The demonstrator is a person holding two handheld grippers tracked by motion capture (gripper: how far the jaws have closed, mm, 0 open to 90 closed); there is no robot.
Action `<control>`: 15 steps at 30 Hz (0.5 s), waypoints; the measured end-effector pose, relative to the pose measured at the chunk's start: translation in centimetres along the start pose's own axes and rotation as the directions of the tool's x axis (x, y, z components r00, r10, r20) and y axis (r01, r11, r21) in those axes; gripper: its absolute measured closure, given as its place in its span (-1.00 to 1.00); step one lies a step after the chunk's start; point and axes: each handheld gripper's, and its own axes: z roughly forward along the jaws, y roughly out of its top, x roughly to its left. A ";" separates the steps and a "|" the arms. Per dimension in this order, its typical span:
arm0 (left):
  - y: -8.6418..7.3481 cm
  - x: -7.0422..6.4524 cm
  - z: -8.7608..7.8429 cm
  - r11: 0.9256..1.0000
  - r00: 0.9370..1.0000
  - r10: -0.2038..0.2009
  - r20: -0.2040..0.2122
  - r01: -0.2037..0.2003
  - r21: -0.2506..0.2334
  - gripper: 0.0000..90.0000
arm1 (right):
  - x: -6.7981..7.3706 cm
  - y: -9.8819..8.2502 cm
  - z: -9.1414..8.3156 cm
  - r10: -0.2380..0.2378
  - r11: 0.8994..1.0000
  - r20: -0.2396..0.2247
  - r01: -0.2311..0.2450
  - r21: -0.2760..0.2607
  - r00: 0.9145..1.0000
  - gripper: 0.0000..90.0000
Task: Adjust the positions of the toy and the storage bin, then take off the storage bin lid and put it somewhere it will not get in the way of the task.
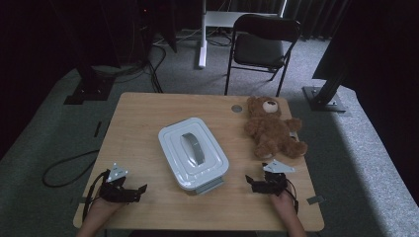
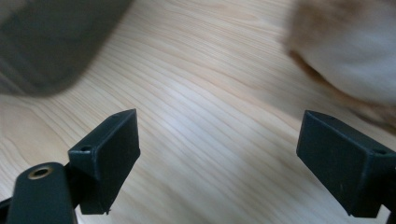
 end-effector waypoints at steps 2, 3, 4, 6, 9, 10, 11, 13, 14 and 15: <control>0.1 -0.1 -0.3 1.000 1.000 -0.001 0.000 0.001 0.000 -0.93 | -0.5 -0.7 -0.6 0.016 1.000 0.020 -0.016 0.007 1.000 -0.72; 0.4 -0.2 -0.6 1.000 1.000 0.003 0.010 -0.003 -0.007 -0.93 | -1.0 -1.3 -1.1 0.029 0.999 0.035 -0.030 0.020 0.999 -0.72; 0.4 -0.2 -0.6 1.000 1.000 0.003 0.010 -0.003 -0.007 -0.93 | -1.0 -1.3 -1.1 0.029 0.999 0.035 -0.030 0.020 0.999 -0.72; 0.7 -0.4 -0.9 1.000 1.000 0.010 -0.012 -0.010 -0.012 -0.93 | -1.5 -1.7 -1.5 0.041 0.999 0.047 -0.042 0.029 0.998 -0.72; 1.5 -0.8 -1.7 1.000 1.000 0.011 -0.011 -0.011 -0.020 -0.93 | -2.1 -2.5 -2.1 0.070 0.997 0.065 -0.072 0.038 0.995 -0.72; 1.5 -0.8 -1.7 1.000 1.000 0.011 -0.011 -0.011 -0.020 -0.93 | -2.1 -2.5 -2.1 0.070 0.997 0.065 -0.072 0.038 0.995 -0.72; 1.8 -0.9 -1.9 1.000 1.000 0.007 -0.005 -0.007 -0.022 -0.93 | -2.3 -2.8 -2.2 0.076 0.996 0.073 -0.079 0.045 0.994 -0.71; 2.4 -1.3 -2.4 0.999 1.000 0.012 0.010 -0.011 -0.039 -0.93 | -2.5 -3.1 -2.5 0.096 0.993 0.094 -0.101 0.059 0.991 -0.71; 2.4 -1.3 -2.4 0.999 1.000 0.012 0.010 -0.011 -0.039 -0.93 | -2.6 -3.2 -2.6 0.098 0.993 0.101 -0.104 0.054 0.990 -0.71; 3.0 -1.7 -2.7 0.999 1.000 0.020 0.017 -0.020 -0.049 -0.93 | -2.6 -3.2 -2.6 0.103 0.992 0.105 -0.110 0.064 0.989 -0.71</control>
